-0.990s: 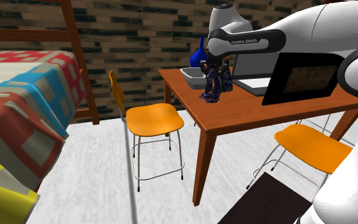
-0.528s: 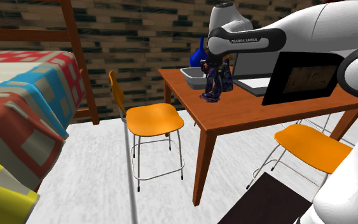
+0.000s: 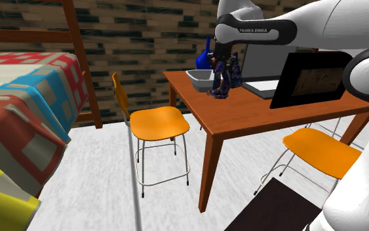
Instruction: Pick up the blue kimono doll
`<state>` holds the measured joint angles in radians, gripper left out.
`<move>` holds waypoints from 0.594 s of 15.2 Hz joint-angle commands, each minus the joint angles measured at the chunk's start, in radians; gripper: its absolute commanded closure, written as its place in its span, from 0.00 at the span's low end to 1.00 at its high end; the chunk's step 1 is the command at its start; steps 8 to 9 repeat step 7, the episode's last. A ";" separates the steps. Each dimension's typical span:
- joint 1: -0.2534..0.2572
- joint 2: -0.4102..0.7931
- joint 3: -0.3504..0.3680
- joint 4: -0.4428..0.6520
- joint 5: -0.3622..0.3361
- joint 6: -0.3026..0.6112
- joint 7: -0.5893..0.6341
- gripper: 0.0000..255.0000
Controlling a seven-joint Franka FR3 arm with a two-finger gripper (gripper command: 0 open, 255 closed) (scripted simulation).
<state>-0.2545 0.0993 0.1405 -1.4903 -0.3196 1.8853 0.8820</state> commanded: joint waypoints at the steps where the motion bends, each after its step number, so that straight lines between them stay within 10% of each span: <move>1: 0.002 0.003 0.002 0.036 0.001 -0.030 -0.007 1.00; 9: 0.006 0.024 0.004 0.120 0.001 -0.091 -0.022 1.00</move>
